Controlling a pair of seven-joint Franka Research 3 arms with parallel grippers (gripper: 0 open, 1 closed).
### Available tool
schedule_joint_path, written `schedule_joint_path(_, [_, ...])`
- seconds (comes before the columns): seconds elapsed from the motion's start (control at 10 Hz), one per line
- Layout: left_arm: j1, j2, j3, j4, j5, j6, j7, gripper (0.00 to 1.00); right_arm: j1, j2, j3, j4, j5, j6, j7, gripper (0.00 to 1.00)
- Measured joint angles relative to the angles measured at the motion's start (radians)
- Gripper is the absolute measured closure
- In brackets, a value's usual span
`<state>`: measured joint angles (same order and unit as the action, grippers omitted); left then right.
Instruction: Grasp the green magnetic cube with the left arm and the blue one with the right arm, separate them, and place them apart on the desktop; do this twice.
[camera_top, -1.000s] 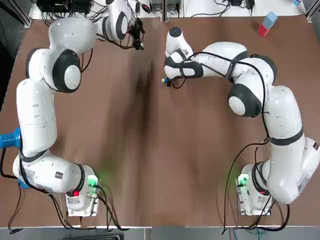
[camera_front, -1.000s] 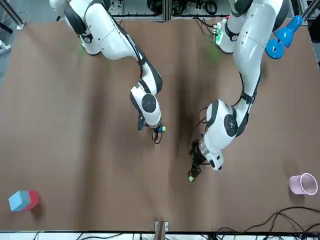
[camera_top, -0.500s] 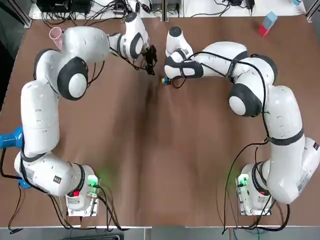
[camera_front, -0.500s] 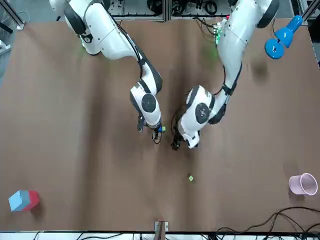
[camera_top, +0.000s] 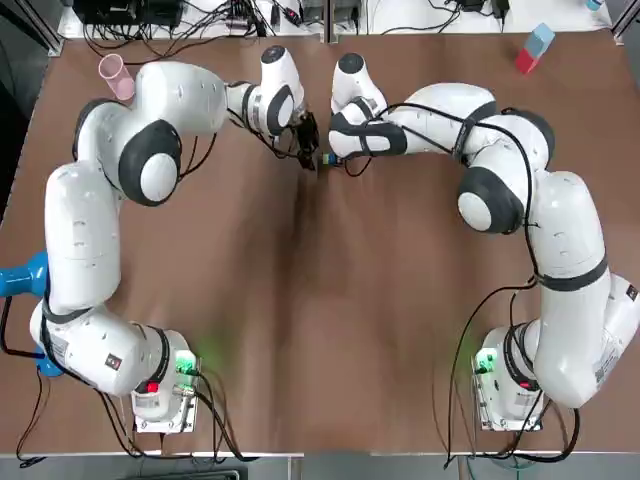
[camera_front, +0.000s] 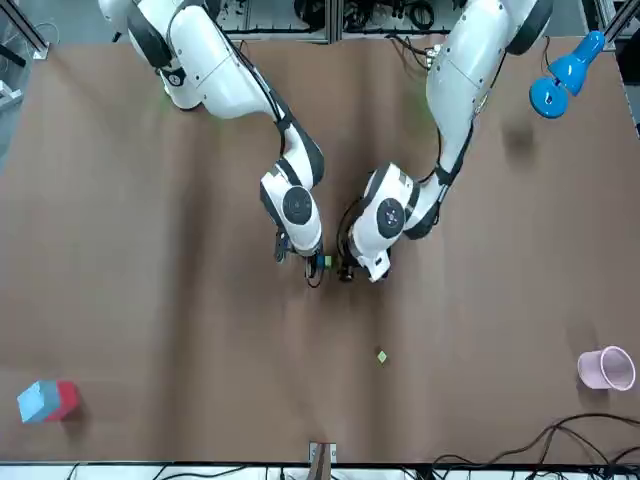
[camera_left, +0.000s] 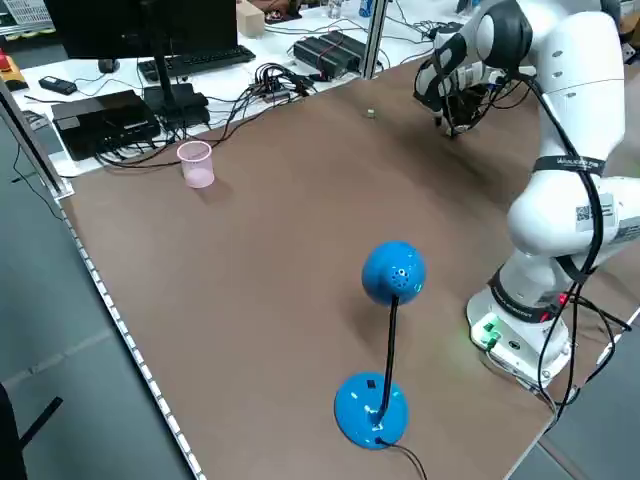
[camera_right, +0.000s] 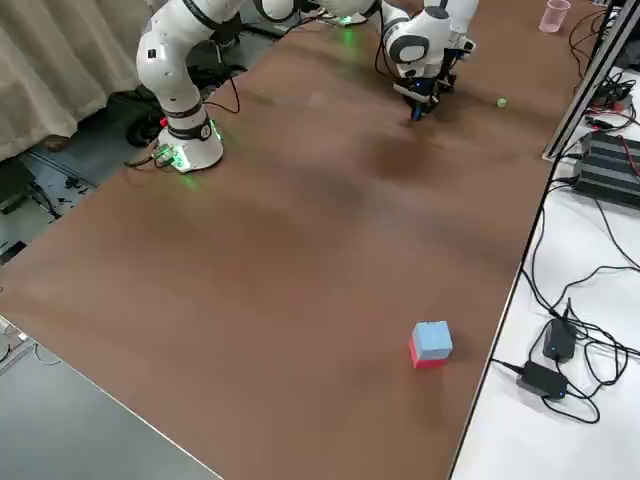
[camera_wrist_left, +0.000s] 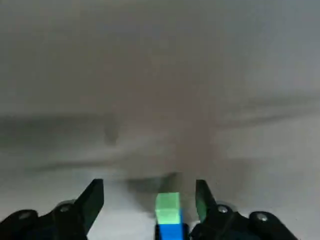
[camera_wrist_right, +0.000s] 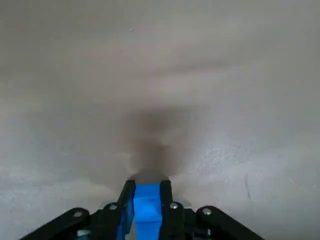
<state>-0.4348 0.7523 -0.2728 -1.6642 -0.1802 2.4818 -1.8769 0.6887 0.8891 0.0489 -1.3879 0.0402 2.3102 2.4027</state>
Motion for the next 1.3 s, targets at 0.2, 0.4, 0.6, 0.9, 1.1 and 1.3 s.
schedule_joint_path(0.2, [-0.018, 0.0, 0.0, -0.002, 0.0, 0.02, -0.006, 0.18, 0.0, 0.0, 0.0, 0.0, 0.0, 0.0, 0.0, 0.71])
schedule_joint_path(0.4, [-0.019, 0.0, 0.0, -0.008, 0.0, 0.042, -0.006, 0.2, 0.0, 0.0, 0.0, 0.0, 0.0, 0.0, 0.0, 0.71])
schedule_joint_path(0.6, [-0.023, 0.003, 0.0, -0.014, -0.001, 0.062, -0.007, 0.23, 0.0, 0.0, 0.0, -0.001, 0.0, 0.0, 0.0, 0.71])
schedule_joint_path(0.9, [-0.035, 0.015, 0.001, -0.016, -0.002, 0.07, -0.009, 0.25, 0.0, 0.0, 0.001, -0.001, 0.0, 0.0, 0.0, 0.71])
schedule_joint_path(1.1, [-0.043, 0.028, 0.001, -0.017, -0.002, 0.091, -0.009, 0.25, 0.0, 0.0, 0.001, -0.001, 0.0, 0.0, 0.0, 0.71])
schedule_joint_path(1.3, [-0.044, 0.033, 0.002, -0.017, -0.002, 0.098, -0.009, 0.27, 0.0, 0.0, 0.001, -0.001, 0.0, 0.0, 0.0, 0.71])
